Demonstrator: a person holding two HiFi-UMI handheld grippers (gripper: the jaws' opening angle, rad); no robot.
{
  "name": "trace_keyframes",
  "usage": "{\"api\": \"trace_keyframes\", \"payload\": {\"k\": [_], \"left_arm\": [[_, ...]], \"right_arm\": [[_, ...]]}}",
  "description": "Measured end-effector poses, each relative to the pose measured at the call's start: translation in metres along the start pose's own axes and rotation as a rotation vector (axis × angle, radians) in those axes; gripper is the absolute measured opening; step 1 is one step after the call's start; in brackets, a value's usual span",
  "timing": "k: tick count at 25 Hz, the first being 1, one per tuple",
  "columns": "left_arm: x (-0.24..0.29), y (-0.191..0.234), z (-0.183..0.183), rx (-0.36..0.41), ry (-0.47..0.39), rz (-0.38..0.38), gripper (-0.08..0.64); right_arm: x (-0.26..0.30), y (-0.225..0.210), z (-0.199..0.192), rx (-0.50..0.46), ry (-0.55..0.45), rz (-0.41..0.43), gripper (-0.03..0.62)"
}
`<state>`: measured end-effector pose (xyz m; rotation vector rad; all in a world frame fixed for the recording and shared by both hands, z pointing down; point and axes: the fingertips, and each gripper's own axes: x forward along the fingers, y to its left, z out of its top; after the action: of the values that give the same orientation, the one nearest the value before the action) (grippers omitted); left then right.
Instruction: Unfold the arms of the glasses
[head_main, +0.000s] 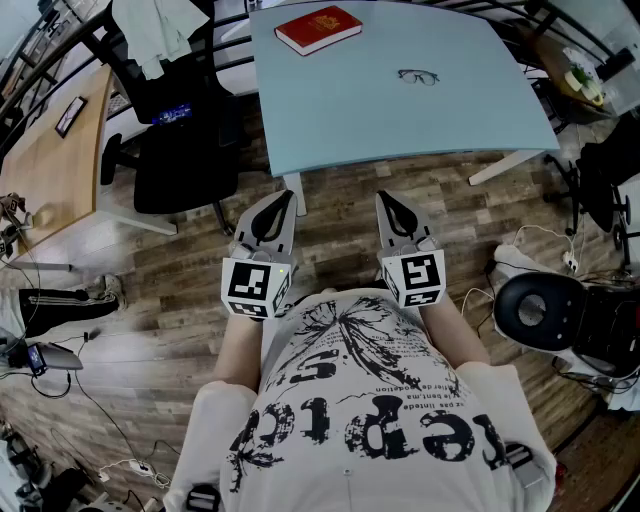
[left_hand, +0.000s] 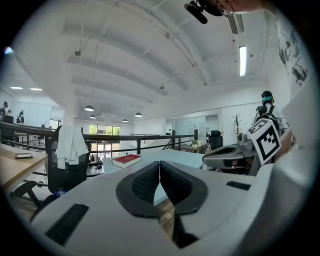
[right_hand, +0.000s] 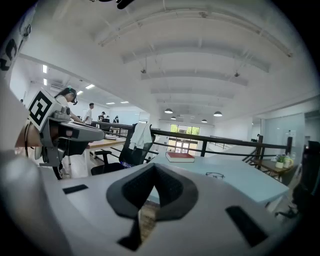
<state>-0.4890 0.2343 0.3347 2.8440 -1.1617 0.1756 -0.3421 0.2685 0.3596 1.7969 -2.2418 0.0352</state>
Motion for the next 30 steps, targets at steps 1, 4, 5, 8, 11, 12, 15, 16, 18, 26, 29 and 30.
{"api": "trace_keyframes", "payload": {"k": [1, 4, 5, 8, 11, 12, 15, 16, 18, 26, 29, 30], "left_arm": [[0.000, -0.001, -0.002, 0.001, 0.000, -0.002, 0.020], [0.002, -0.002, -0.006, -0.001, 0.004, -0.002, 0.020], [0.002, -0.003, -0.006, -0.004, 0.006, -0.001, 0.019], [0.008, -0.005, -0.008, -0.010, 0.008, -0.010, 0.020], [0.016, -0.008, -0.010, -0.015, 0.009, -0.022, 0.020], [0.019, -0.009, -0.011, -0.018, 0.010, -0.026, 0.019], [0.032, -0.012, -0.012, -0.027, 0.011, -0.035, 0.020], [0.037, -0.014, -0.013, -0.028, 0.012, -0.038, 0.020], [0.049, -0.019, -0.014, -0.027, 0.017, -0.043, 0.019], [0.132, -0.039, -0.015, -0.012, 0.034, -0.027, 0.019], [0.183, -0.044, -0.013, -0.011, 0.032, 0.013, 0.019], [0.201, -0.049, -0.012, -0.008, 0.033, 0.024, 0.020]], "right_arm": [[-0.001, -0.001, -0.002, 0.000, 0.002, -0.001, 0.008], [-0.002, -0.003, -0.006, 0.003, 0.006, -0.005, 0.008], [-0.002, -0.004, -0.007, 0.004, 0.006, -0.006, 0.008], [-0.001, -0.008, -0.008, 0.007, 0.009, -0.014, 0.008], [0.000, -0.017, -0.012, 0.024, 0.012, -0.032, 0.009], [0.000, -0.020, -0.013, 0.032, 0.013, -0.040, 0.009], [0.002, -0.035, -0.015, 0.041, 0.010, -0.060, 0.011], [0.002, -0.040, -0.016, 0.040, 0.009, -0.065, 0.011], [0.004, -0.052, -0.019, 0.039, 0.012, -0.070, 0.011], [0.036, -0.136, -0.028, 0.002, -0.035, -0.064, 0.011], [0.065, -0.181, -0.033, -0.019, -0.045, -0.016, 0.011], [0.073, -0.199, -0.037, -0.016, -0.035, 0.001, 0.011]]}}
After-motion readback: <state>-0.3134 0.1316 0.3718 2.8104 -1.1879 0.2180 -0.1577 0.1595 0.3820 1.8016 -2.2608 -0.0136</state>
